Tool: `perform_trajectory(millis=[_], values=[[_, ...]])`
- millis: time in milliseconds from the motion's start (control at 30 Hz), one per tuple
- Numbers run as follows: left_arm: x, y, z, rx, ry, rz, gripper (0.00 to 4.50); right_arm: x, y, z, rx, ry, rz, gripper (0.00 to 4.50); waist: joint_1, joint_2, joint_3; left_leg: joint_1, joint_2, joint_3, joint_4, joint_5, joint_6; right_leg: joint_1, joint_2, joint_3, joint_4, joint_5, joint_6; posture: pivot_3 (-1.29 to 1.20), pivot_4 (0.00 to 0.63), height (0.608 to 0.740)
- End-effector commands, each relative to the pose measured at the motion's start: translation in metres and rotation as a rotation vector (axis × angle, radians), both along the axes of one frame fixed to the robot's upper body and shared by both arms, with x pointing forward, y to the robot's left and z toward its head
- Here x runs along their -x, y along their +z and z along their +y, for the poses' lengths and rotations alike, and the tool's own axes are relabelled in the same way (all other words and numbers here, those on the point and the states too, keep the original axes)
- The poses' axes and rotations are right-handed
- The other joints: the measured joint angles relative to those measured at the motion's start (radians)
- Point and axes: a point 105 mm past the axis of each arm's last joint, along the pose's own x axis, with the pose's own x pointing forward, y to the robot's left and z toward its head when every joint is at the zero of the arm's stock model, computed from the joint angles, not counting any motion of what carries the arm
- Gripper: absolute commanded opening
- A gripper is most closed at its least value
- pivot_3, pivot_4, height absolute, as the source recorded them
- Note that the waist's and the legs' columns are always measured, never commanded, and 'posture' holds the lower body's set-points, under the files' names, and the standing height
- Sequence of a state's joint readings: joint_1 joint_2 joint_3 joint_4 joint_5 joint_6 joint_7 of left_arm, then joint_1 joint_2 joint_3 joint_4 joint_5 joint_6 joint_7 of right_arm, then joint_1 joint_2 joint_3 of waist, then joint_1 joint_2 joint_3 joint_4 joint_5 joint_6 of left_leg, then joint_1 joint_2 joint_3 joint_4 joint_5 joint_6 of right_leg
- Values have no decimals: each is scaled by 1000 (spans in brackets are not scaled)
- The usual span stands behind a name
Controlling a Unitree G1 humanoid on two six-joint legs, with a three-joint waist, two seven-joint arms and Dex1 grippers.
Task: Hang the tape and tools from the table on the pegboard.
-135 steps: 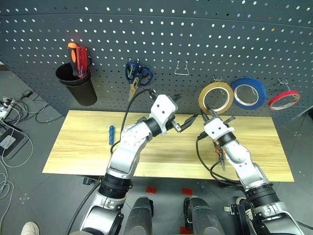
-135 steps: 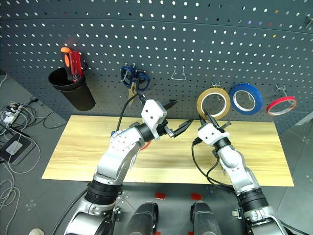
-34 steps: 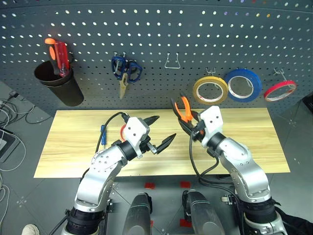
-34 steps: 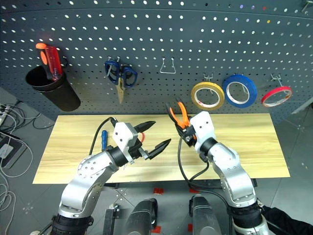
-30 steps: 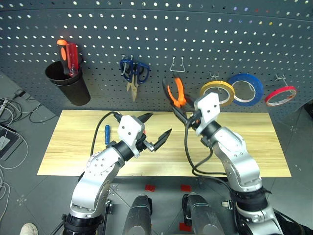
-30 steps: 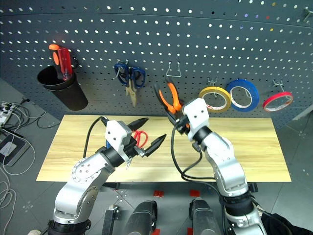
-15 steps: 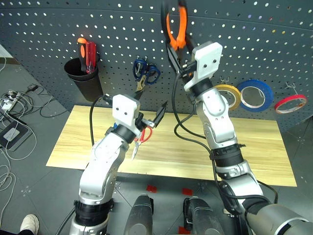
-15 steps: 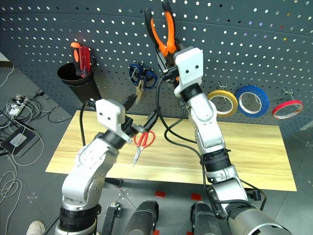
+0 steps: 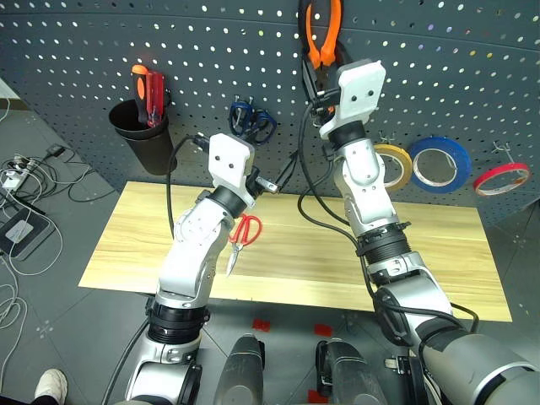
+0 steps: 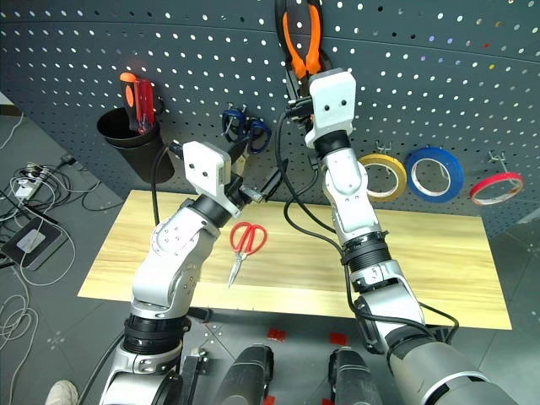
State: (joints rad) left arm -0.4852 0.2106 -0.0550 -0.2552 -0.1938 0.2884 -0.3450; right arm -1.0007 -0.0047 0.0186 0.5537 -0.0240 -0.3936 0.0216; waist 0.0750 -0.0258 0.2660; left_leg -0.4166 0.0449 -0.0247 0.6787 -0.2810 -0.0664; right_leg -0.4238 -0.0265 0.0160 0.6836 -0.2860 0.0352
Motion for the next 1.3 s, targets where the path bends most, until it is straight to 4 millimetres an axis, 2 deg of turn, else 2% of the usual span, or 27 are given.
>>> perform_trajectory(millis=[33,300,533,567,867,1133,1300], values=[[5,8,-7,-2,-30,-43,4500,4,15,-6,-40,-21,-63,2145,0,0,0,0,0,0,0,0,0,0,0,0,0,0,0,212,217,740],[6,3,-4,-14,-27,-28,4500,-7,-20,-22,5,-96,36,2145,2,0,0,0,0,0,1,0,0,0,0,0,1,0,0,212,223,740],[8,2,-5,-14,-32,-22,4500,-8,-43,-32,9,-116,116,4375,2,0,0,1,0,0,1,0,0,0,0,1,5,0,0,212,223,740],[8,2,-5,-14,-33,-22,4500,-7,-44,-33,10,-116,122,4442,3,0,0,1,0,0,1,0,0,0,0,0,6,0,0,212,223,740],[12,-3,-7,-15,-53,-7,4500,3,-56,-42,32,-103,194,4442,2,0,0,1,0,0,1,0,0,0,0,1,6,0,0,176,226,740],[35,-31,5,-10,-36,122,4500,47,-63,-56,64,10,284,4442,-3,0,0,1,0,-1,1,0,0,0,0,1,5,0,0,147,244,740],[52,-53,13,-57,-42,191,4500,69,-82,-50,155,125,438,4442,-12,0,0,1,1,-3,0,-2,5,1,1,0,2,0,0,138,266,740]])
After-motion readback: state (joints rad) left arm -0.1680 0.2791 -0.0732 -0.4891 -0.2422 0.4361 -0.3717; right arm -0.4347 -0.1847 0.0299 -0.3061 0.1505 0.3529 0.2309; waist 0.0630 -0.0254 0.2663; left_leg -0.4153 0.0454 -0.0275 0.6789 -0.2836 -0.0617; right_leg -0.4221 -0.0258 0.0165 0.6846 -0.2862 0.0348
